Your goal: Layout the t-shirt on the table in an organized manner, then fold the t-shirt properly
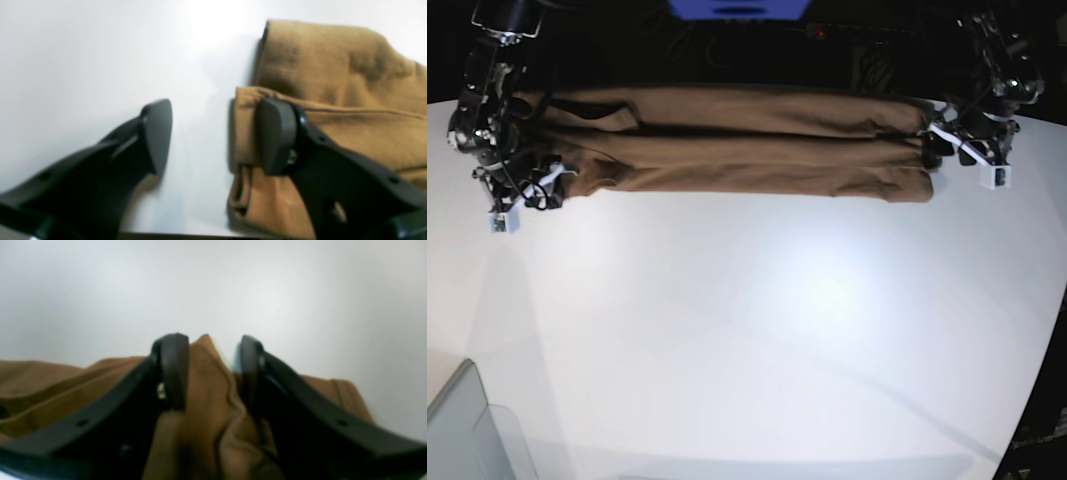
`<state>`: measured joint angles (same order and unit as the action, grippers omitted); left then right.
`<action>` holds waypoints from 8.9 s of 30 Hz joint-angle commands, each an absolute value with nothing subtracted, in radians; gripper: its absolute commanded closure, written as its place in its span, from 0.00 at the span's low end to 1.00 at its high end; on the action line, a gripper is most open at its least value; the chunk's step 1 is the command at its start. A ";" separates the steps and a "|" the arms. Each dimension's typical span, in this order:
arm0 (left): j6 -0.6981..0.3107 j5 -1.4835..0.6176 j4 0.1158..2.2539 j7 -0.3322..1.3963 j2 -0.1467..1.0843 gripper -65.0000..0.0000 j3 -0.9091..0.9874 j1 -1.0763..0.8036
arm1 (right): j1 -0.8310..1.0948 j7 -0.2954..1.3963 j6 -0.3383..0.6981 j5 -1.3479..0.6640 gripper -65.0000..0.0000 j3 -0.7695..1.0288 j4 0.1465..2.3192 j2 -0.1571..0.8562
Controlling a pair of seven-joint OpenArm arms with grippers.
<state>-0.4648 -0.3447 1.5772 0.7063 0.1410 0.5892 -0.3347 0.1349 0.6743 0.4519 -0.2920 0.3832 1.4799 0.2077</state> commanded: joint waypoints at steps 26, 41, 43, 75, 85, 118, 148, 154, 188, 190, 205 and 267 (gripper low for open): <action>-0.467 -0.348 1.593 0.710 0.130 0.39 0.593 -0.337 | 0.183 0.657 0.458 -0.308 1.00 0.392 1.635 0.206; -0.467 -0.348 1.584 0.710 0.130 0.39 0.595 -0.332 | 0.334 0.659 0.458 -0.308 1.00 0.539 1.788 0.127; -0.467 -0.348 1.584 0.710 0.130 0.39 0.595 -0.332 | 0.340 0.659 0.458 -0.308 1.00 0.539 1.779 0.128; -0.469 -0.495 1.689 0.710 0.131 0.39 0.593 -0.358 | 0.328 0.656 0.460 -0.308 1.00 0.532 1.636 0.107; -0.469 -0.487 1.687 0.710 0.082 0.39 0.588 -0.369 | 0.315 0.657 0.460 -0.306 1.00 0.527 1.635 0.101; -0.469 -0.493 1.491 0.710 0.131 1.00 0.590 -0.315 | 0.314 0.657 0.460 -0.306 1.00 0.427 1.638 0.099; -0.458 -0.487 1.957 0.711 0.012 1.00 0.650 -0.398 | 0.211 0.659 0.460 -0.308 1.00 0.298 1.635 -0.062; -0.453 -0.487 1.994 0.710 -0.010 1.00 0.415 -0.441 | 0.214 0.659 0.460 -0.308 1.00 0.291 1.635 -0.062; -0.127 -0.489 1.839 0.700 -0.047 1.00 -0.042 -0.300 | 0.219 0.667 0.460 -0.308 1.00 0.291 1.636 -0.059; -0.124 -0.487 1.839 0.700 -0.045 1.00 -0.068 -0.285 | 0.217 0.667 0.460 -0.308 1.00 0.291 1.636 -0.059; -0.122 -0.401 1.768 0.700 -0.068 1.00 -0.084 -0.266 | 0.214 0.668 0.460 -0.308 1.00 0.289 1.639 -0.056; -0.128 -0.507 1.940 0.707 0.231 0.99 -0.234 -0.314 | 0.209 0.670 0.460 -0.306 1.00 0.289 1.641 -0.056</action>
<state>-0.1234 -0.4915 1.9244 0.7139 0.2276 -0.2302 -0.3038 0.2150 0.6849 0.4557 -0.2935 0.2893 1.6230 -0.0582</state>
